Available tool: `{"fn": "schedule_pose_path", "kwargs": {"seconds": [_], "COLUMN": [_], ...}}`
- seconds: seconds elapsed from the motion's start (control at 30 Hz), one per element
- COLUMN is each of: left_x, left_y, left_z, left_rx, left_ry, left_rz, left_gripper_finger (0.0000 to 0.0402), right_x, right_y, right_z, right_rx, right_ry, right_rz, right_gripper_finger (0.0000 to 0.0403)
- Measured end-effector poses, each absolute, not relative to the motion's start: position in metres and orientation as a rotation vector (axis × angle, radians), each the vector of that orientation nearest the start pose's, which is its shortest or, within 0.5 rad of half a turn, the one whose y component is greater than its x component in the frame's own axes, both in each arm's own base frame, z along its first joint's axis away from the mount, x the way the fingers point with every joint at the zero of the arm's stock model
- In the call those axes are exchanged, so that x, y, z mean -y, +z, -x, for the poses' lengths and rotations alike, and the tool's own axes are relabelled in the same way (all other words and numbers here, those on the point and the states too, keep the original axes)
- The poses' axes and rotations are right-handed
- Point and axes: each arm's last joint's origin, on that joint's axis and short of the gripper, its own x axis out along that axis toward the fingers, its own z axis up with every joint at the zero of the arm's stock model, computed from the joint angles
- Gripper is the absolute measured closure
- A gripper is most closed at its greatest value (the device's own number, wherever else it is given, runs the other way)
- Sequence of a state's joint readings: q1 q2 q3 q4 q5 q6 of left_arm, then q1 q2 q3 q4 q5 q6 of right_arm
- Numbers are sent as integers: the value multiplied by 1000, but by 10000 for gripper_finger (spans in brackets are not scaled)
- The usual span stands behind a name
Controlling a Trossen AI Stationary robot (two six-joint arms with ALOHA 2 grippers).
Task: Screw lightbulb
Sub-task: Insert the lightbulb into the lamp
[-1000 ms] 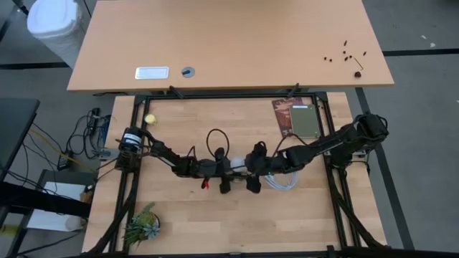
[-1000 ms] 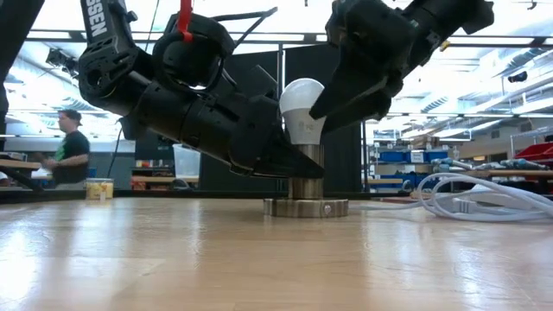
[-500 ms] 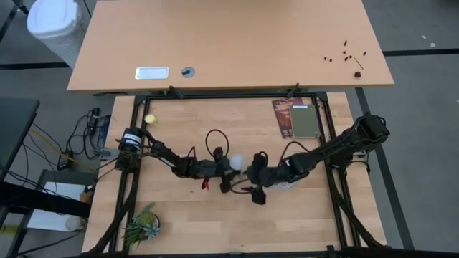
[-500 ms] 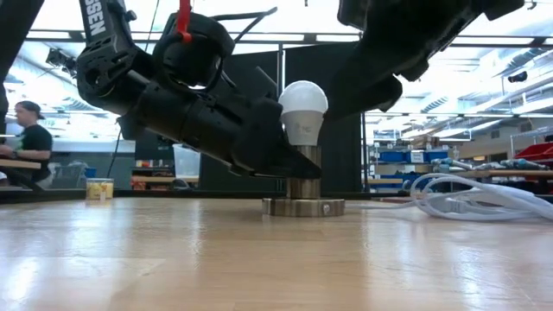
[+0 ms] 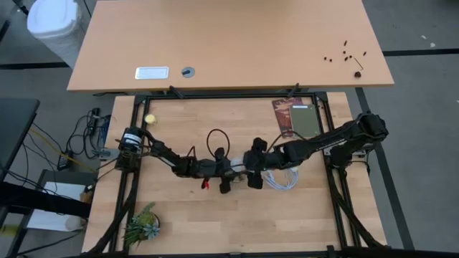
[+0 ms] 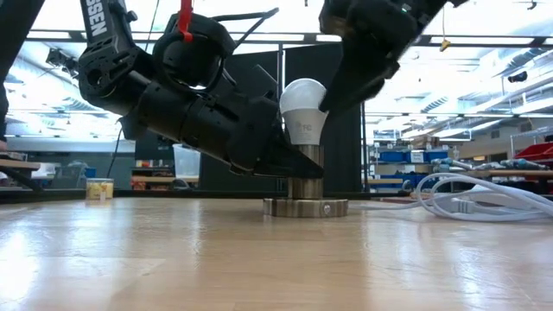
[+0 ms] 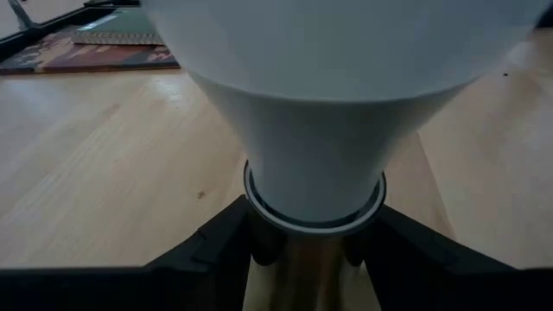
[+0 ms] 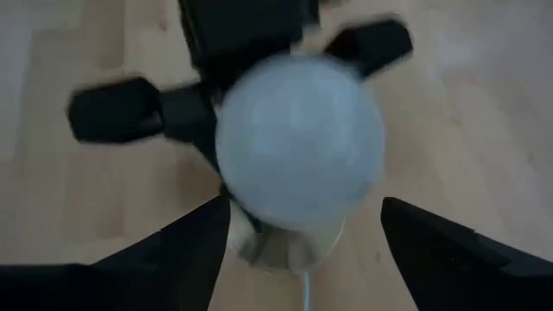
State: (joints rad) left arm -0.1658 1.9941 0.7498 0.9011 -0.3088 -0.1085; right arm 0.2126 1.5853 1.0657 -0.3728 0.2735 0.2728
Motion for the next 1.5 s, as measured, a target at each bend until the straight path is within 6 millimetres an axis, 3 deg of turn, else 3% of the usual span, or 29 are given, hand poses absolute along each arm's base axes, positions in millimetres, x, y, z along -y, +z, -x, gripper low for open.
{"fn": "schedule_pose_path", "kwargs": {"seconds": [0.37,0.53,0.6,0.93,1.13,1.33,1.5], "left_x": [51,51,51,51,51,51,51], "left_y": [100,100,100,99,99,99,99], "left_z": [-350,-350,-350,-350,-350,-350,-350], "left_rx": [-318,-319,-322,-328,-327,-329,-329], "left_ry": [146,146,147,150,150,150,150], "left_rz": [29,29,29,27,28,28,28], "left_gripper_finger": [208,208,208,208,208,208,208], "right_x": [-58,-57,-57,-58,-61,-56,-52], "right_y": [225,205,199,223,222,223,228], "right_z": [-325,-336,-343,-383,-404,-416,-419], "right_rx": [-833,-887,-940,-1098,-1183,-1302,-1330], "right_ry": [-63,-45,-43,-50,8,47,50], "right_rz": [10,42,58,129,162,150,137], "right_gripper_finger": [38,25,24,27,28,35,70]}}
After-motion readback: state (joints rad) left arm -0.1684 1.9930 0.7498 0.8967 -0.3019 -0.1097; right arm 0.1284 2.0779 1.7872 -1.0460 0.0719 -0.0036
